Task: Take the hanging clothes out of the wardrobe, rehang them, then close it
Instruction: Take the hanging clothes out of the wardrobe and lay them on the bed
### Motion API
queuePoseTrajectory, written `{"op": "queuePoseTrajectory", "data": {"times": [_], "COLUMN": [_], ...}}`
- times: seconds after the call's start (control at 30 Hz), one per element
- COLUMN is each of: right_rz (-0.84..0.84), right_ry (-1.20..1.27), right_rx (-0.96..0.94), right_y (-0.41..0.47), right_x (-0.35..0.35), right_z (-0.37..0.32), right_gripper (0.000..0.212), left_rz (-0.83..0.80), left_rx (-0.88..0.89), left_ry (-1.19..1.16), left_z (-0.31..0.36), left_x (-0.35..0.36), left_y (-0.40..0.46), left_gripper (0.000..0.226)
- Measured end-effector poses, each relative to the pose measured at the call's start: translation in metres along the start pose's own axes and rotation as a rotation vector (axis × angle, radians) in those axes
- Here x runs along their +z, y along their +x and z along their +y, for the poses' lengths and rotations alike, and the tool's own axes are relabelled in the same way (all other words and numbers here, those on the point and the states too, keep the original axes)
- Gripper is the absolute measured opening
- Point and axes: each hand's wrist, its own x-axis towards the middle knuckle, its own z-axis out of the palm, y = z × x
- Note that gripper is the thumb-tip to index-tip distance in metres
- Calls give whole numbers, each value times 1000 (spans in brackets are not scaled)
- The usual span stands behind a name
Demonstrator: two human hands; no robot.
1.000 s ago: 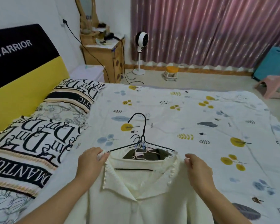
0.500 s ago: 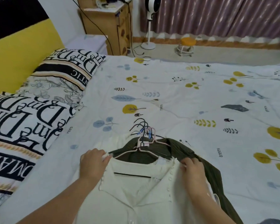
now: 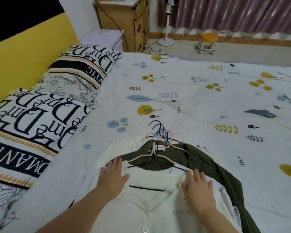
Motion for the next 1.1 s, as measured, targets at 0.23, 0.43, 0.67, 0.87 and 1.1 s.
{"op": "queuePoseTrajectory", "data": {"times": [0.23, 0.43, 0.67, 0.87, 1.1], "right_rz": [36, 69, 60, 55, 57], "right_ry": [69, 231, 202, 97, -72], "right_rx": [-18, -242, -399, -516, -742], "right_y": [-41, -109, -226, -334, -439], "right_x": [-49, -93, -130, -136, -154], "right_z": [-36, -76, -123, -166, -229], "right_gripper": [43, 42, 44, 48, 53], "left_rz": [24, 81, 131, 166, 248], "left_rx": [100, 162, 219, 238, 142], "left_ry": [-128, -194, -202, -195, -143], "left_z": [-3, -26, -69, -121, -188], "left_x": [-58, -112, -156, -185, -207], "left_y": [-54, -127, -247, -374, -502], "left_gripper": [47, 38, 44, 50, 53]}}
